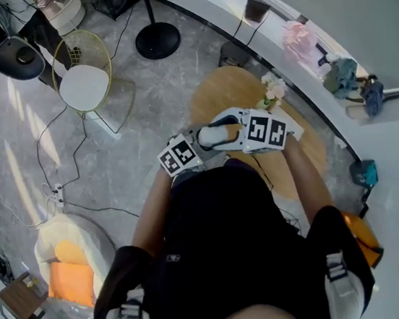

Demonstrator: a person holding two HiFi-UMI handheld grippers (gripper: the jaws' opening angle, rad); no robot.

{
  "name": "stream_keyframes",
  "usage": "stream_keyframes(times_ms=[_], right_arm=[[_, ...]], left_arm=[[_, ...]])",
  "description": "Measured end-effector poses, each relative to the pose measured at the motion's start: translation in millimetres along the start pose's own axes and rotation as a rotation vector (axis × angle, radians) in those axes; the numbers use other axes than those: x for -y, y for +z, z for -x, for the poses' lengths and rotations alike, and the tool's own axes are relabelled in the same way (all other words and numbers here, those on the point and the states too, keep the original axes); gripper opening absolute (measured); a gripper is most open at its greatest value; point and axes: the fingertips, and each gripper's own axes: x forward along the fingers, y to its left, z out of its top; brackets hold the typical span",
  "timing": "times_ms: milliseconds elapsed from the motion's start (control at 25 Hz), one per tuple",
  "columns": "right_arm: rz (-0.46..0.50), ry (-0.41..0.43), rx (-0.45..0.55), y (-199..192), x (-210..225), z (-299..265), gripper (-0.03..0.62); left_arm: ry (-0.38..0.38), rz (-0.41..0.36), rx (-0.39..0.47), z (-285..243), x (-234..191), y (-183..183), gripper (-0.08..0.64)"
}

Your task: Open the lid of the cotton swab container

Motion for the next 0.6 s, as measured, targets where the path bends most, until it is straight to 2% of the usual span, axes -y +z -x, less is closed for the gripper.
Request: stream_keyframes(times_ms=[400,600], right_arm=[[0.01,0.025,-0.069,-7.4,-5.3,-8.8,0.215],[0.013,0.047,-0.092,-8.6,-8.8,-10.6,0.213]], left_arm=[[0.027,-0.016,-0.046,1.9,2.3,-13.2,0.192],[0.031,-0.02,-0.037,2.6,4.8,-14.2,0.192]])
